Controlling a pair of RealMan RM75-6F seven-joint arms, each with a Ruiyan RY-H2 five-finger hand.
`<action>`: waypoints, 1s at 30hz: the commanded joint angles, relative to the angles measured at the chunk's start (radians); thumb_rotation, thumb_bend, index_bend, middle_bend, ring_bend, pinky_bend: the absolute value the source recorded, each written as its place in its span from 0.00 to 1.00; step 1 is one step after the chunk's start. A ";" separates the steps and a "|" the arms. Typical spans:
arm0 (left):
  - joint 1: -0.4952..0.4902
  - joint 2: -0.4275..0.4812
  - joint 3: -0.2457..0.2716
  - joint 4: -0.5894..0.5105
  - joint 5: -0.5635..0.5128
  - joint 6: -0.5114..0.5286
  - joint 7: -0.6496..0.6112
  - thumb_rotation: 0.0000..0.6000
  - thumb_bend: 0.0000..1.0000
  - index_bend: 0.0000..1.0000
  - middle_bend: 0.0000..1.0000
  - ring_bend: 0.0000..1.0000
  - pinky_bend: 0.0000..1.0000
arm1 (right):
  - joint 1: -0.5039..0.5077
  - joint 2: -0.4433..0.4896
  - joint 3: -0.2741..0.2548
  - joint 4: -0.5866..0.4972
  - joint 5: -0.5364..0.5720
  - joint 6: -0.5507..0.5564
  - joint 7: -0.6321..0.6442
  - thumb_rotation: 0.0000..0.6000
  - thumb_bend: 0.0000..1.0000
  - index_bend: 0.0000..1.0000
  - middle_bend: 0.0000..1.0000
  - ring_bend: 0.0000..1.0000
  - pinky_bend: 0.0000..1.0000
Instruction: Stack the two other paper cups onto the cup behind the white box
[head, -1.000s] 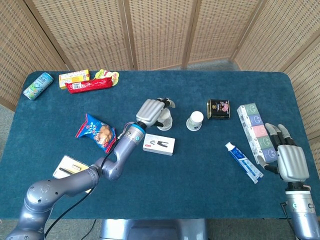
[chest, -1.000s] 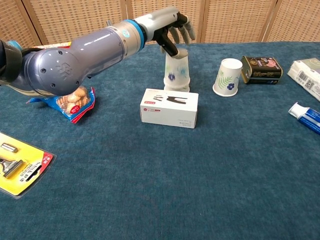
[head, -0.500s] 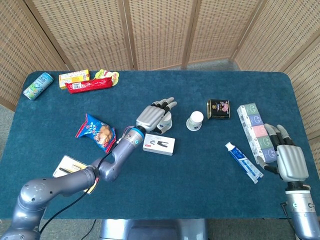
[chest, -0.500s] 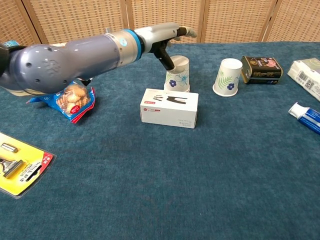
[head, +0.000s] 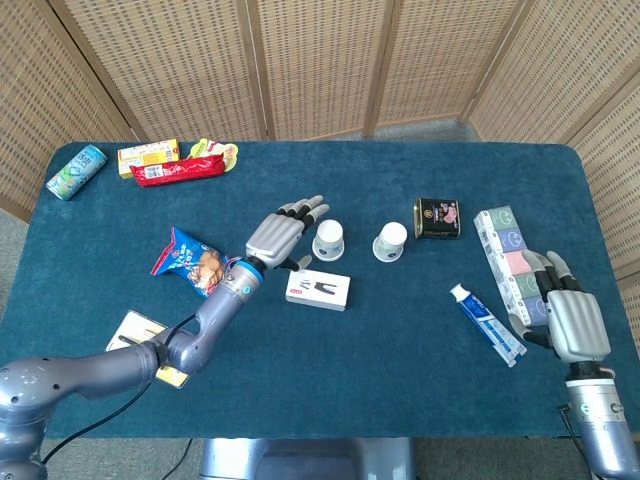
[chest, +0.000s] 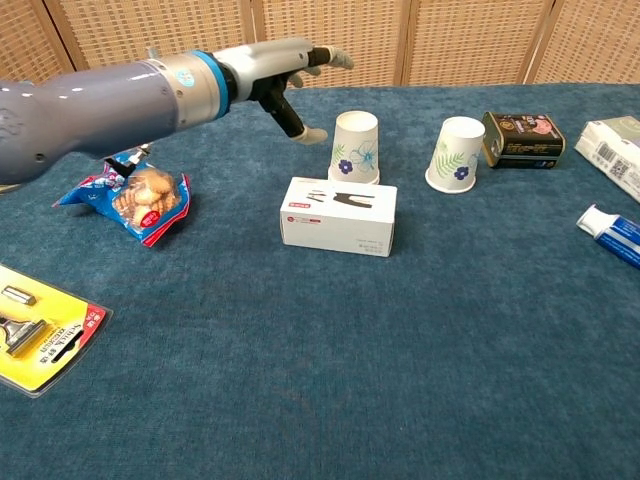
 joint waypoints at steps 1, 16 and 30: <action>0.049 0.068 0.019 -0.099 0.013 0.055 0.013 1.00 0.40 0.00 0.00 0.00 0.16 | 0.009 -0.002 0.003 0.003 -0.002 -0.010 0.004 1.00 0.29 0.00 0.13 0.00 0.29; 0.259 0.353 0.103 -0.534 0.079 0.271 0.047 1.00 0.39 0.01 0.00 0.00 0.17 | 0.122 -0.049 0.023 0.041 0.011 -0.169 0.072 1.00 0.30 0.00 0.07 0.00 0.29; 0.423 0.534 0.180 -0.713 0.192 0.381 -0.036 1.00 0.40 0.02 0.00 0.00 0.18 | 0.249 -0.142 0.067 0.131 0.066 -0.296 0.099 1.00 0.30 0.00 0.02 0.00 0.29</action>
